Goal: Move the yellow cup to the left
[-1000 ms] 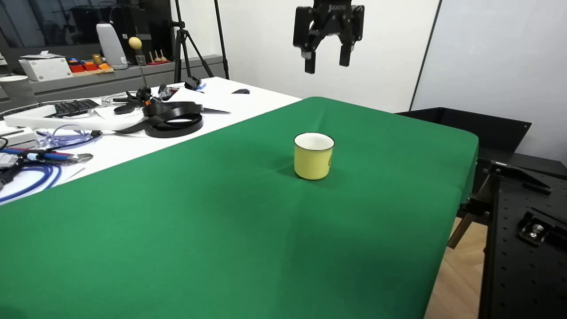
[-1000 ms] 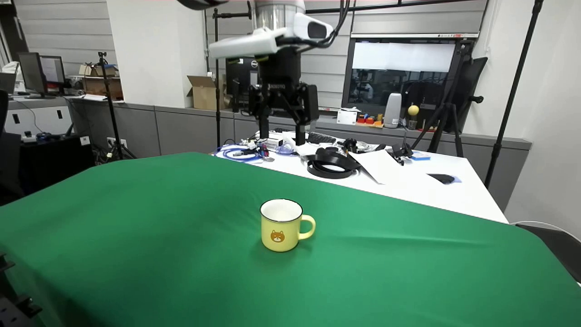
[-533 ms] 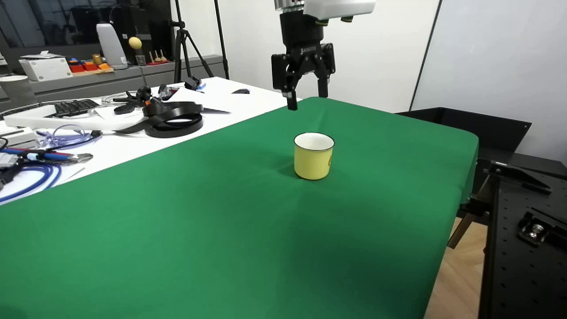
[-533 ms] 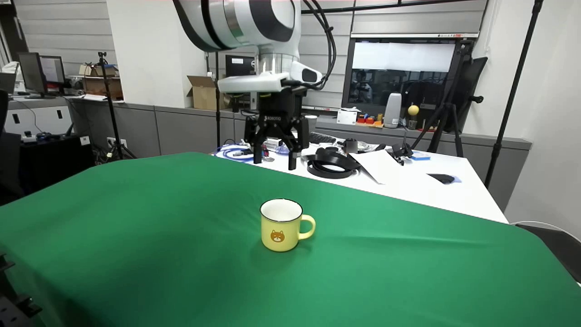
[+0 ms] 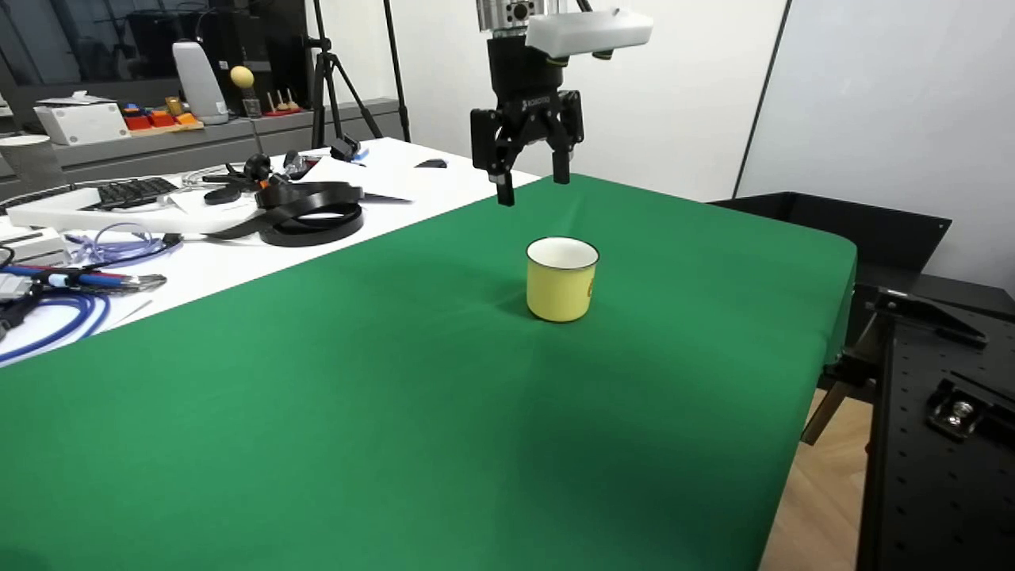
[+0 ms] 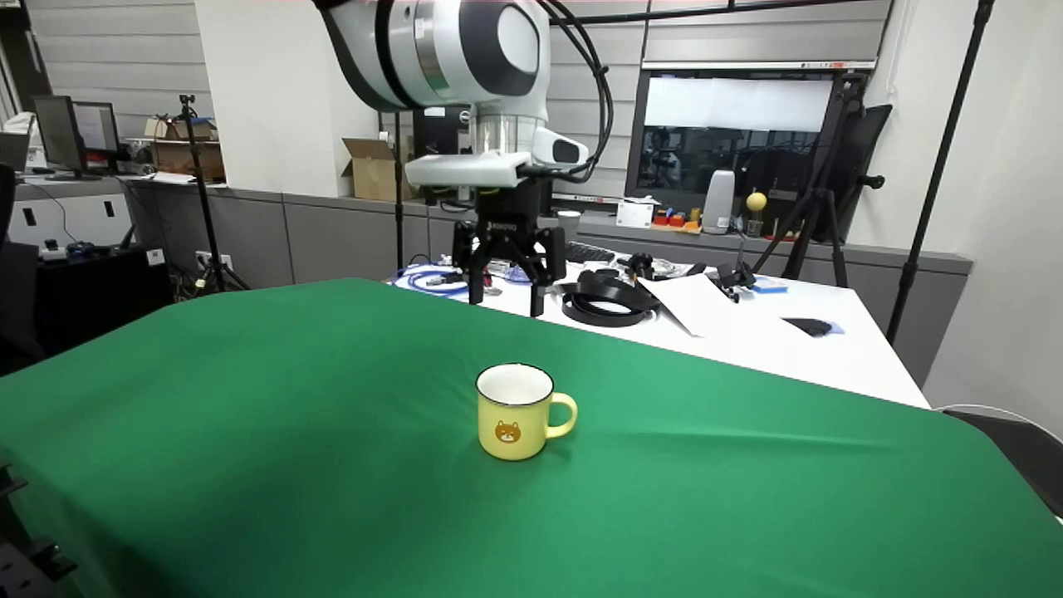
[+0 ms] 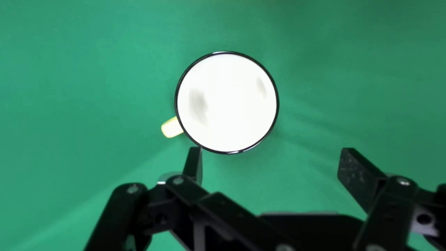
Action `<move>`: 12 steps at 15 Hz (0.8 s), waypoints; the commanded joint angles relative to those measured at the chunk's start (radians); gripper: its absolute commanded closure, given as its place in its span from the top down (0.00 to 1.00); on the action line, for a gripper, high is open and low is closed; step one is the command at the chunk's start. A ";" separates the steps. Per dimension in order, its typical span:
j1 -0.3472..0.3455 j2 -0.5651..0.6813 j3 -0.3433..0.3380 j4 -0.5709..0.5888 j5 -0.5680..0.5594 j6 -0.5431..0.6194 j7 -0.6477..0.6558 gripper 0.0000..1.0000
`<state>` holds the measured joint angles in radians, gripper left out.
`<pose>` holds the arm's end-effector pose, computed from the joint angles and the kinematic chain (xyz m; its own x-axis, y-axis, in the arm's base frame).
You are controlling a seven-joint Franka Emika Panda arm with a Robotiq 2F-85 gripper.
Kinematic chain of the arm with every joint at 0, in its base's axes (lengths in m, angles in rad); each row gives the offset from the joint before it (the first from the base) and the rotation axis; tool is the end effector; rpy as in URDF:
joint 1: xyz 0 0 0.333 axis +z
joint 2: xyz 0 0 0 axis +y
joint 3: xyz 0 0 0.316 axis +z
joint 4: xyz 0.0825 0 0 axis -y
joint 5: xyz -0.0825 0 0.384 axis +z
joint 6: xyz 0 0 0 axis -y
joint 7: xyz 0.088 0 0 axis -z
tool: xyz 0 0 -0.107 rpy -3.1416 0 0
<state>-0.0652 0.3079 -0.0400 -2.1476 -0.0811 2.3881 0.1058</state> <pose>0.5590 -0.0597 0.2518 0.9867 -0.1498 -0.0623 -0.1454 -0.9869 0.0704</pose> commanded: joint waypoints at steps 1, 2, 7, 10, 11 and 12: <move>-0.014 0.050 0.006 0.014 0.091 0.028 -0.048 1.00; -0.021 0.064 0.011 0.017 0.122 0.023 -0.070 1.00; -0.028 0.122 0.001 0.017 0.156 0.039 -0.109 1.00; -0.029 0.165 -0.010 0.039 0.142 0.035 -0.100 1.00; -0.029 0.178 -0.012 0.048 0.140 0.029 -0.100 0.75; -0.027 0.190 -0.015 0.054 0.136 0.027 -0.098 0.73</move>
<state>-0.0914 0.4563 -0.0474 -2.1370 0.0588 2.4310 0.0083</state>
